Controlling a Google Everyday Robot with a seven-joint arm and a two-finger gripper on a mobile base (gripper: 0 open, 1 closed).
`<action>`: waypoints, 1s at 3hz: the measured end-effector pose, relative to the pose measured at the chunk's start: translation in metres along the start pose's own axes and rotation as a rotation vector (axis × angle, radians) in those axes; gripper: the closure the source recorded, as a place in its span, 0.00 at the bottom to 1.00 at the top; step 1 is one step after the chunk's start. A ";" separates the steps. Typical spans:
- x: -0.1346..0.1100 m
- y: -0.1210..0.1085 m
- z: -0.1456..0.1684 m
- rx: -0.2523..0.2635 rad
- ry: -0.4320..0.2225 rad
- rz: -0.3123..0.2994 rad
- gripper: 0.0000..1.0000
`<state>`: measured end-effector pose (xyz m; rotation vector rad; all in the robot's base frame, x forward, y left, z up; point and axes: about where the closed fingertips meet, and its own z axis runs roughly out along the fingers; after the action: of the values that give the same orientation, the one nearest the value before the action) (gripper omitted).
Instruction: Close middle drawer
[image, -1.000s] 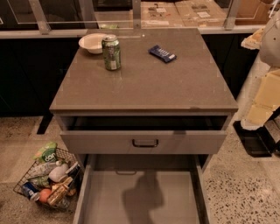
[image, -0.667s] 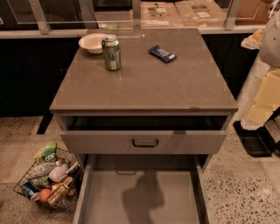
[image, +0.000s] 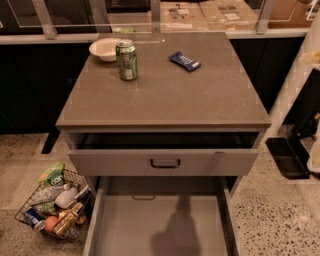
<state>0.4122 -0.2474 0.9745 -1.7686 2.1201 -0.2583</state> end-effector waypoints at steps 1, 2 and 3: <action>0.045 0.034 0.013 -0.014 0.087 -0.109 0.00; 0.082 0.069 0.036 -0.056 0.183 -0.265 0.00; 0.104 0.111 0.066 -0.117 0.210 -0.299 0.00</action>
Offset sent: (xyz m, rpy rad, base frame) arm -0.0946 -0.0991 -0.1248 -0.4445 0.1453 0.3307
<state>0.3219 -0.3212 0.8568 -2.2159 2.0369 -0.4224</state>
